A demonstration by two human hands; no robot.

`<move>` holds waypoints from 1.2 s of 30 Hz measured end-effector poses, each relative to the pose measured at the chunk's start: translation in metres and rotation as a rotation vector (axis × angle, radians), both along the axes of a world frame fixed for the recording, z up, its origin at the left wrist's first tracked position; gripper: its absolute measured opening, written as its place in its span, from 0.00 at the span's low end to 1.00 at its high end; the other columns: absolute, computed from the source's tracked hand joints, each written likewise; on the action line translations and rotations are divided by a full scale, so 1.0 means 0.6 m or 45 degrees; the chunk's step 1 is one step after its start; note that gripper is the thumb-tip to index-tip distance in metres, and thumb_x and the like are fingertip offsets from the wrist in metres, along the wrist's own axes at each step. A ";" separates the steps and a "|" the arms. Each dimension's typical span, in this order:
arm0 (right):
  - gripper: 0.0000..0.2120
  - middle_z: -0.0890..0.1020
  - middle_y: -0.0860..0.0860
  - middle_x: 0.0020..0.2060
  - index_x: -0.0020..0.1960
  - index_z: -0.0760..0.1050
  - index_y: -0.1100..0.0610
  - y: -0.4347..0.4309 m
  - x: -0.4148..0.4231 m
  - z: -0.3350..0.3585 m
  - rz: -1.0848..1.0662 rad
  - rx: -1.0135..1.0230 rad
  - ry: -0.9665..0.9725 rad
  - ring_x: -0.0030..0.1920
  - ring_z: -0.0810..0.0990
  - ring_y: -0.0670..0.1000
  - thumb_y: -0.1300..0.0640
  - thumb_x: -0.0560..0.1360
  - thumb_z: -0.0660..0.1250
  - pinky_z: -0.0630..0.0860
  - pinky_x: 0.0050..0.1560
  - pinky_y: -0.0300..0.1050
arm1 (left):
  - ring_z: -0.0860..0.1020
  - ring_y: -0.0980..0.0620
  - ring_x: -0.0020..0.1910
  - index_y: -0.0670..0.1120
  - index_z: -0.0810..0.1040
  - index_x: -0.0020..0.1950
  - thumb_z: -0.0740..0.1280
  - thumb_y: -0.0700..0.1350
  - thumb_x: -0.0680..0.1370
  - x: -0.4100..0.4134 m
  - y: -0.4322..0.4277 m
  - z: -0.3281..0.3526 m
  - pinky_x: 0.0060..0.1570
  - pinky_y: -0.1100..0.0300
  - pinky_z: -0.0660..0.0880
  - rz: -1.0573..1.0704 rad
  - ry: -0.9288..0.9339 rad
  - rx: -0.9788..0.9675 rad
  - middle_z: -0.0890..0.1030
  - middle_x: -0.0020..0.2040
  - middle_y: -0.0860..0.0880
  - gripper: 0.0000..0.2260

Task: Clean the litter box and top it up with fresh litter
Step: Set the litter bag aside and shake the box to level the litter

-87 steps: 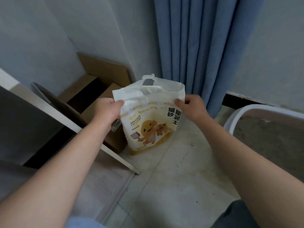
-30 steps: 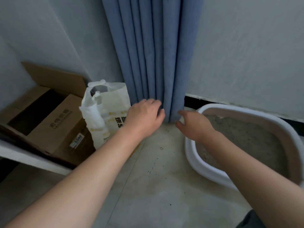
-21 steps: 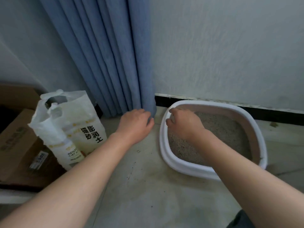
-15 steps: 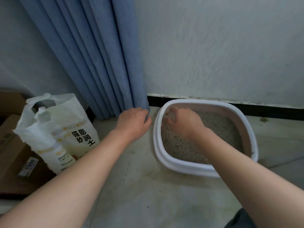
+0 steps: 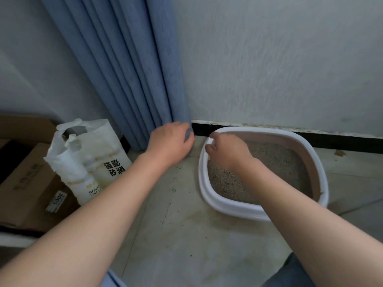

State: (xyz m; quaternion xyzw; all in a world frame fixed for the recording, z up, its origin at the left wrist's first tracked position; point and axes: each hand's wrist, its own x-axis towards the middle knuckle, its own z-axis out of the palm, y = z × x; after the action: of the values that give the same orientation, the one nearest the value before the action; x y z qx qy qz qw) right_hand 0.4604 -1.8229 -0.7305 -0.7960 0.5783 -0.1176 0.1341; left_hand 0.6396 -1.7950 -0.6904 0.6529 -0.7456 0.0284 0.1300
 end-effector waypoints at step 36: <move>0.16 0.81 0.52 0.51 0.60 0.74 0.54 0.123 -0.279 -0.143 -0.439 0.014 0.367 0.50 0.79 0.55 0.45 0.80 0.58 0.79 0.46 0.53 | 0.75 0.46 0.35 0.46 0.73 0.41 0.57 0.51 0.81 -0.167 -0.056 -0.243 0.36 0.53 0.75 -0.637 -0.085 0.147 0.74 0.36 0.49 0.13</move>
State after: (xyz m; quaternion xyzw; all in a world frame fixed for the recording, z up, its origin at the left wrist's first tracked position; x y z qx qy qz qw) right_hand 0.2927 -1.7490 -0.8164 -0.6932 0.7197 -0.0208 0.0326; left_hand 0.5392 -1.8285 -0.8362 0.4533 -0.8882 -0.0257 0.0710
